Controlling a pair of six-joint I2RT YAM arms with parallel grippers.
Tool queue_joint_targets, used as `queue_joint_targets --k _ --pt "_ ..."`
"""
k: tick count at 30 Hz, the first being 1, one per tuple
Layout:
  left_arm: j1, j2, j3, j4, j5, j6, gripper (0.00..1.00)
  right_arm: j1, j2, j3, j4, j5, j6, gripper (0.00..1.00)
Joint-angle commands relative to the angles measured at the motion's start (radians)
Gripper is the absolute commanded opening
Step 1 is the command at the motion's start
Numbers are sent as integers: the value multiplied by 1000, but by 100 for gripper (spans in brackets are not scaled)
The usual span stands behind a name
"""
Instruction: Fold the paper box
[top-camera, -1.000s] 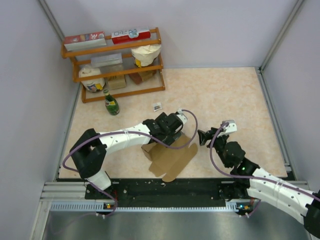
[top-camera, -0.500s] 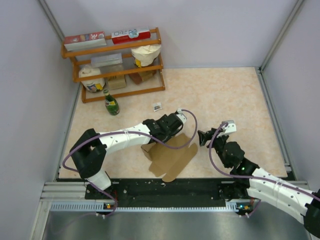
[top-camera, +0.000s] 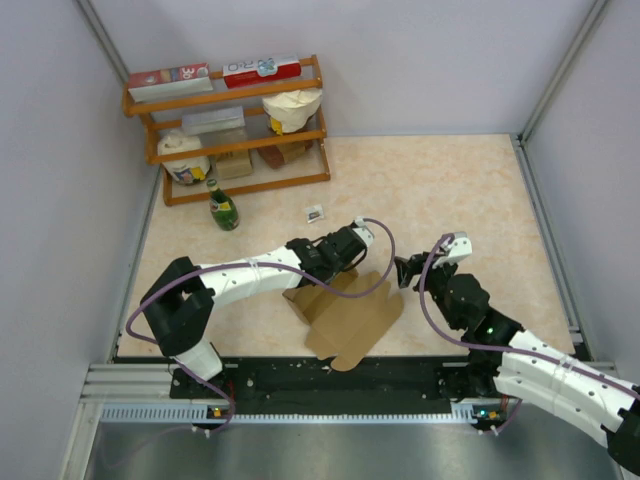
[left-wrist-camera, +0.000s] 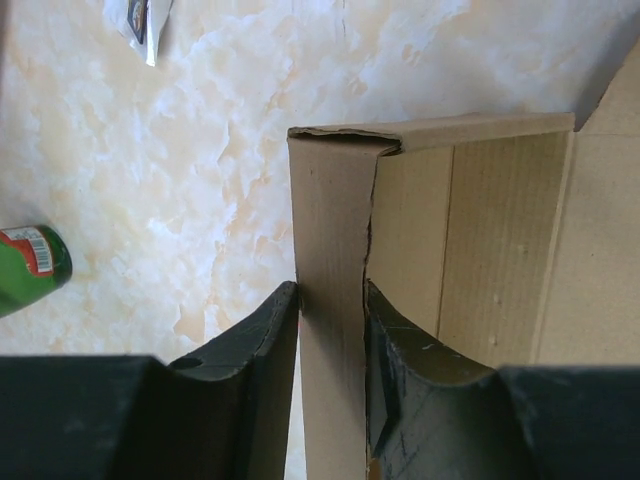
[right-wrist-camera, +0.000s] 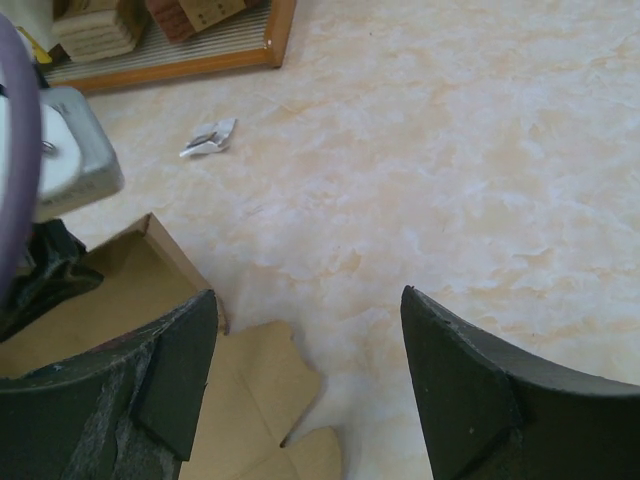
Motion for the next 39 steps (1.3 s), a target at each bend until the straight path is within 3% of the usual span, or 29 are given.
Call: queue_joint_targets --k 1,9,16,24,29,39 --pt "2 14 2 48 22 -16 34 14 0 137 -117 -35 24 73" --pt "58 17 -22 112 165 -93 32 14 -69 259 -257 -67 24 75" --pt "179 31 -64 233 417 -194 31 14 -113 273 -327 -61 28 76" --pt "224 35 -120 348 498 -294 34 11 -139 262 -398 -50 53 77" --pt "235 43 -149 408 559 -334 29 11 -167 236 -413 -18 76 88" --pt "253 40 -183 462 630 -364 25 11 -115 236 -427 1 106 88"
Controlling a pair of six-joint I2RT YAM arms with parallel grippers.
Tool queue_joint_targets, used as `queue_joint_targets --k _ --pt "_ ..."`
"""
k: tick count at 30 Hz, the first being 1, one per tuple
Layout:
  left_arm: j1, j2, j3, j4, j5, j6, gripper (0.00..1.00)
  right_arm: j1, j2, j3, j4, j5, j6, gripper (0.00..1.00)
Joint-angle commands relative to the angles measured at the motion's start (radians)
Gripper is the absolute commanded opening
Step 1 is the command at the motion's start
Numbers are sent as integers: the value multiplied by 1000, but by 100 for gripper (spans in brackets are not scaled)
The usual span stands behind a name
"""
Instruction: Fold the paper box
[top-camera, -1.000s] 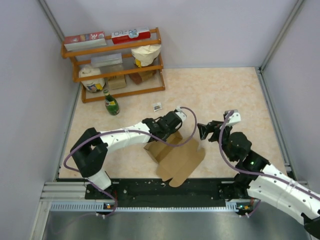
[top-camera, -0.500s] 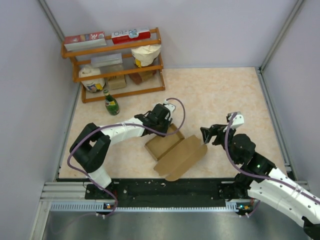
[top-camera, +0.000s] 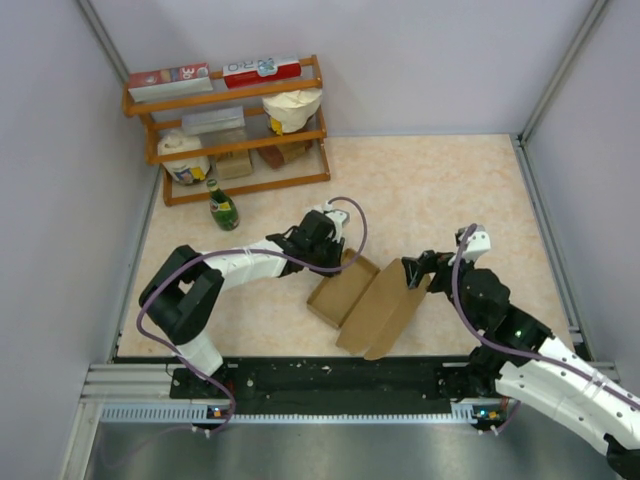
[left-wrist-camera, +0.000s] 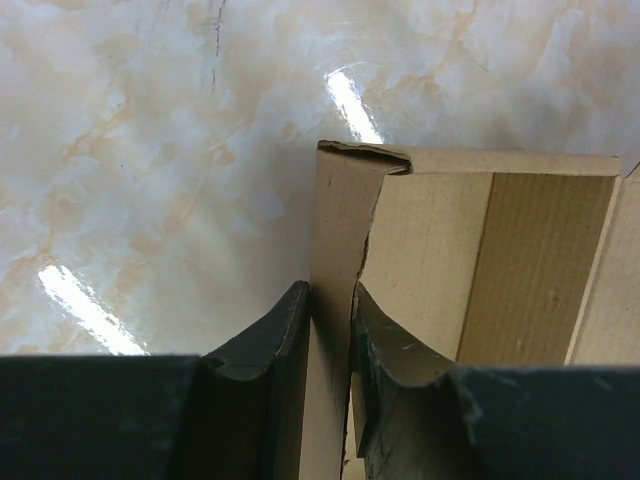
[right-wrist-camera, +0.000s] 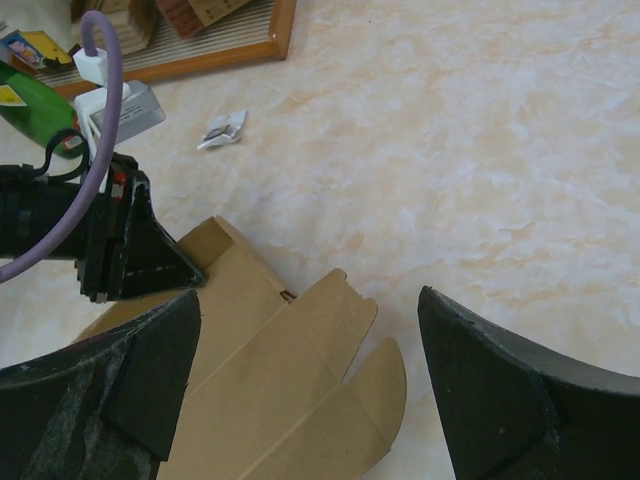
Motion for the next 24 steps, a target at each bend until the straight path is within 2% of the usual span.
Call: queue_joint_targets --k 1,24 --pt "12 -2 -18 76 59 -29 25 11 34 13 -1 25 25 88" --pt "29 18 -37 108 111 -44 26 11 63 13 3 22 28 87"
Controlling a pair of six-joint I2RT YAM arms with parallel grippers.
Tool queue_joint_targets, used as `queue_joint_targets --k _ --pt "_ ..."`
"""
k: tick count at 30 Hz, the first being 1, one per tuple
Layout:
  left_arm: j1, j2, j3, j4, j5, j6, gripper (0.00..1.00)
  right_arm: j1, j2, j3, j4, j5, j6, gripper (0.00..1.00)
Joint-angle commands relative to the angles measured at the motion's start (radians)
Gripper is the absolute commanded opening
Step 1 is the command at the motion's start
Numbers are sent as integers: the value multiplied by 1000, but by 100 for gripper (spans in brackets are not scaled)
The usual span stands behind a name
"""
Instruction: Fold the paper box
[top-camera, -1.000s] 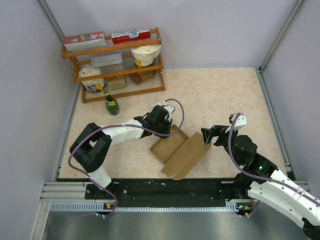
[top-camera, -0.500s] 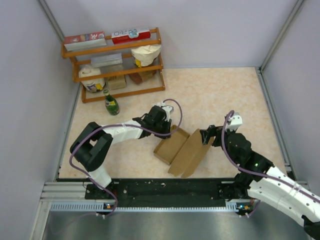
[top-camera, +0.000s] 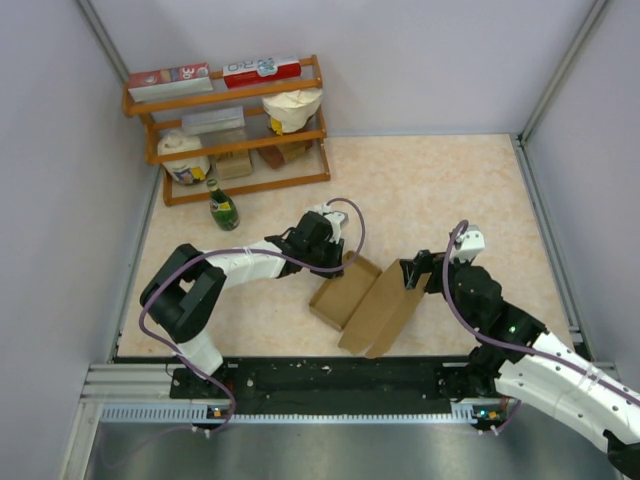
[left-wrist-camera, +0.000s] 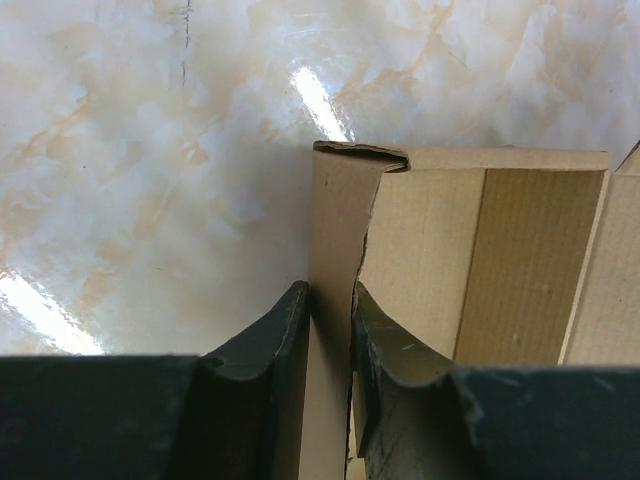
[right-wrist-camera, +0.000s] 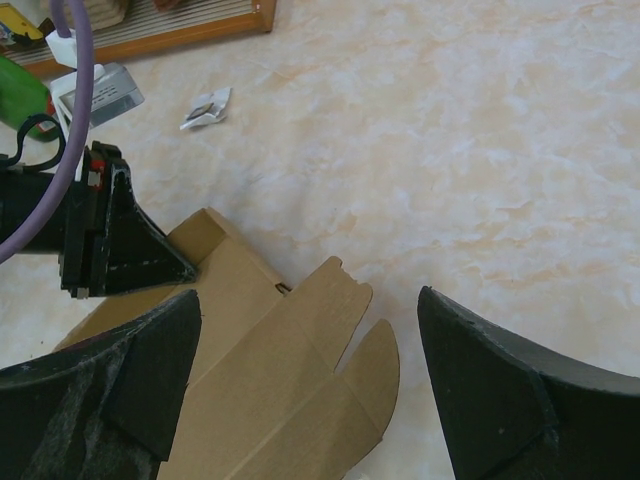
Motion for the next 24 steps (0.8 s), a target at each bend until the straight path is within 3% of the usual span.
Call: queue_joint_targets --k 1,10,17,24 --pt "8 7 -1 45 26 -15 25 12 2 10 20 12 -2 87" --pt "16 3 -4 42 28 -16 25 8 42 16 37 -34 -2 87" --pt "21 13 -6 47 35 -16 25 -48 120 27 89 -230 4 87" --pt "30 30 -11 62 48 -21 26 -95 128 26 100 -243 44 87"
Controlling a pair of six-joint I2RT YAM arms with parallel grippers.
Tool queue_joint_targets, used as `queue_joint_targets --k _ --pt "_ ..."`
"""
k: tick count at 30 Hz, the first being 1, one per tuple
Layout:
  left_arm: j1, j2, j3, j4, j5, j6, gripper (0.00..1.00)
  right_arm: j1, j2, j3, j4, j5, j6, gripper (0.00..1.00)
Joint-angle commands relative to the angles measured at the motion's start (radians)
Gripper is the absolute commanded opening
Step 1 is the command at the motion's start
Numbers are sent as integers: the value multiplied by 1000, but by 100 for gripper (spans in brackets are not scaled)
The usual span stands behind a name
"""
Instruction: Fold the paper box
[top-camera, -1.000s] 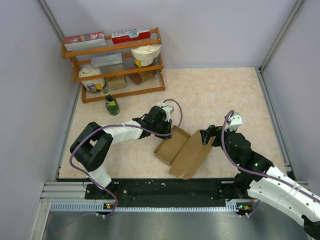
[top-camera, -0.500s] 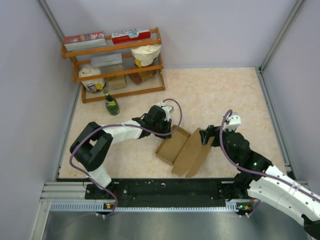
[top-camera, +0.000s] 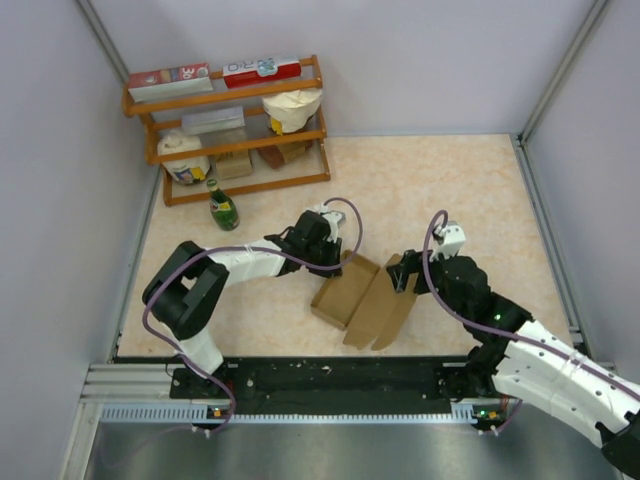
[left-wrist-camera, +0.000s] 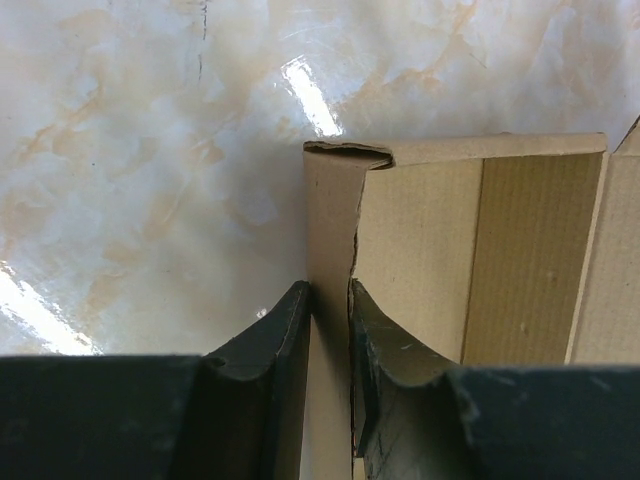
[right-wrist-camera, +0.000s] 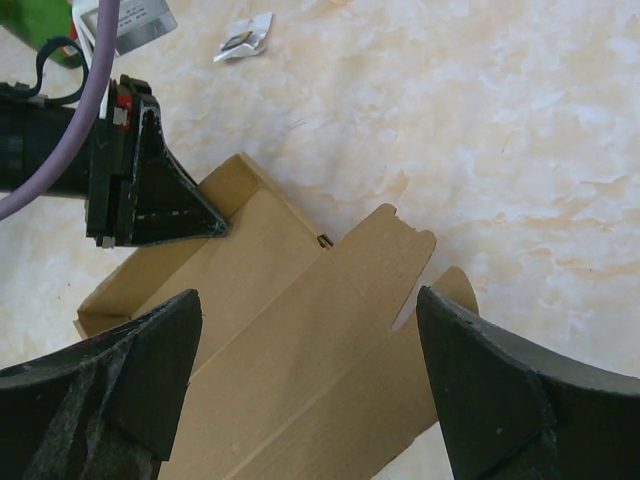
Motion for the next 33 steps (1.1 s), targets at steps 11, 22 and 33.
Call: queue_joint_targets --k 11,22,33 --pt "19 22 -28 64 39 -20 26 -70 -92 15 18 37 92 87" --pt "24 34 -27 98 48 -26 27 -74 -32 173 -265 222 173 86" --pt "24 37 -17 89 40 -44 27 -74 -96 58 -338 -40 555 75"
